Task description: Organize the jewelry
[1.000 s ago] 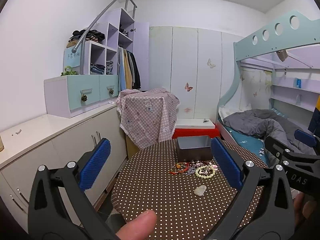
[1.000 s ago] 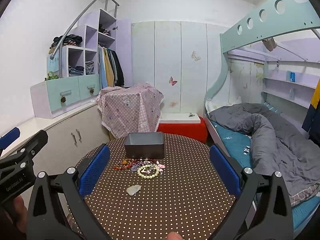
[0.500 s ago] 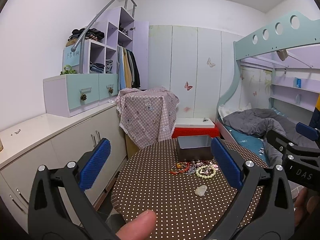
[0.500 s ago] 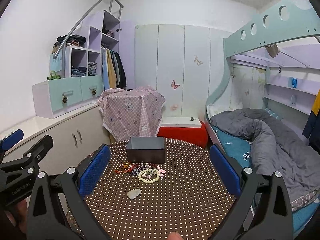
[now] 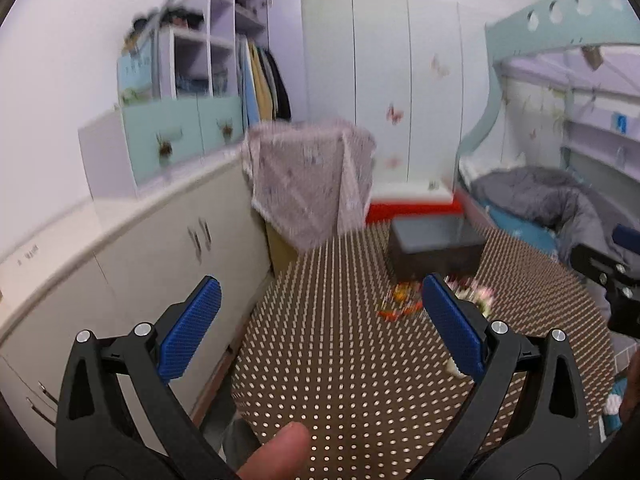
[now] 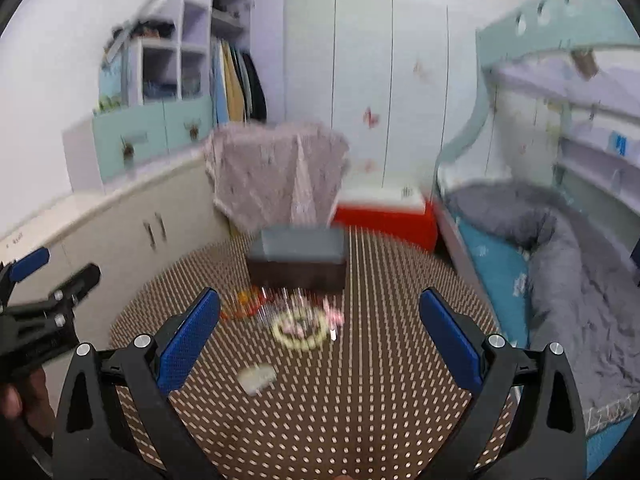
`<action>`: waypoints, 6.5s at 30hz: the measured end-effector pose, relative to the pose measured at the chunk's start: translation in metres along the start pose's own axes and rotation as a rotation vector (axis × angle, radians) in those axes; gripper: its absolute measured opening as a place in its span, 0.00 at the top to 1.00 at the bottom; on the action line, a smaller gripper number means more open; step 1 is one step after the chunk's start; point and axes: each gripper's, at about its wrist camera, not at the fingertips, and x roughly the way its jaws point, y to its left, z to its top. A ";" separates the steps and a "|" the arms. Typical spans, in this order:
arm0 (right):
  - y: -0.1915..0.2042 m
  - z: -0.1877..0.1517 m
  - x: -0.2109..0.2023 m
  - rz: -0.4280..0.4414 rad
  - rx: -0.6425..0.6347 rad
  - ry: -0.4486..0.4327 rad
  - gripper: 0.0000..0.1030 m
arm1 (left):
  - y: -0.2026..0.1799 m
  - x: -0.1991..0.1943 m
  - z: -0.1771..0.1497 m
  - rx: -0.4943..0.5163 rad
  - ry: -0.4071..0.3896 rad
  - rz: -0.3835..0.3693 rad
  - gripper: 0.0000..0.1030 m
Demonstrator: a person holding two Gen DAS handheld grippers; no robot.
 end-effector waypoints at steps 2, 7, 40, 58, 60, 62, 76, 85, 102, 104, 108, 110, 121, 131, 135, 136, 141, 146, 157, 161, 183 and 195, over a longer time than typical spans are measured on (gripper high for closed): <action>-0.005 -0.014 0.023 0.016 0.010 0.085 0.07 | -0.001 0.026 -0.010 -0.007 0.075 -0.015 0.05; -0.003 -0.047 0.067 0.070 0.009 0.275 0.07 | -0.004 0.063 -0.023 0.029 0.175 -0.036 0.05; 0.032 -0.044 0.130 0.221 -0.107 0.440 0.60 | -0.031 0.215 -0.012 0.101 0.482 -0.118 0.05; 0.004 0.001 0.111 0.279 -0.049 0.334 0.60 | -0.024 0.181 0.016 0.069 0.396 -0.396 0.94; 0.000 0.008 0.107 0.281 -0.045 0.315 0.60 | -0.020 0.170 0.026 0.063 0.366 -0.404 0.94; -0.007 0.016 0.103 0.281 -0.040 0.289 0.60 | -0.016 0.159 0.034 0.051 0.338 -0.414 0.94; -0.038 0.116 0.118 0.300 -0.064 0.130 0.60 | -0.035 0.151 0.113 0.008 0.168 -0.467 0.94; -0.050 0.118 0.197 0.366 0.077 0.283 0.58 | -0.065 0.210 0.110 0.011 0.302 -0.448 0.87; -0.074 0.113 0.151 0.189 0.204 0.165 0.08 | 0.000 0.163 0.094 -0.101 0.162 -0.292 0.06; -0.070 0.110 0.136 0.159 0.190 0.148 0.08 | 0.003 0.161 0.095 -0.104 0.150 -0.300 0.06; -0.064 0.102 0.112 0.101 0.168 0.127 0.08 | 0.013 0.148 0.088 -0.098 0.138 -0.301 0.06; -0.062 0.097 0.104 0.079 0.168 0.118 0.08 | 0.015 0.144 0.085 -0.091 0.137 -0.309 0.06; -0.055 0.061 0.091 0.072 0.090 0.172 0.08 | 0.022 0.122 0.045 -0.098 0.144 -0.262 0.06; -0.078 0.012 0.110 0.117 0.148 0.265 0.08 | -0.018 0.138 0.025 0.009 0.226 -0.238 0.06; -0.085 0.002 0.116 0.130 0.174 0.286 0.08 | -0.038 0.153 0.014 0.069 0.271 -0.240 0.06; -0.086 0.001 0.117 0.132 0.177 0.289 0.08 | -0.044 0.158 0.010 0.087 0.286 -0.242 0.06; -0.090 -0.002 0.122 0.141 0.175 0.307 0.08 | -0.067 0.182 -0.003 0.136 0.348 -0.255 0.06; -0.093 -0.005 0.126 0.147 0.172 0.320 0.08 | -0.083 0.204 -0.010 0.180 0.391 -0.253 0.06; -0.098 -0.007 0.130 0.144 0.172 0.333 0.08 | -0.093 0.209 -0.014 0.166 0.427 -0.428 0.84; -0.093 -0.008 0.130 0.149 0.157 0.336 0.08 | -0.072 0.199 -0.016 0.117 0.417 -0.445 0.84; -0.004 -0.020 0.178 0.284 -0.155 0.444 0.84 | -0.020 0.169 -0.019 0.029 0.365 -0.405 0.84; -0.013 0.003 0.141 0.346 -0.133 0.339 0.91 | -0.017 0.148 -0.001 0.009 0.304 -0.447 0.84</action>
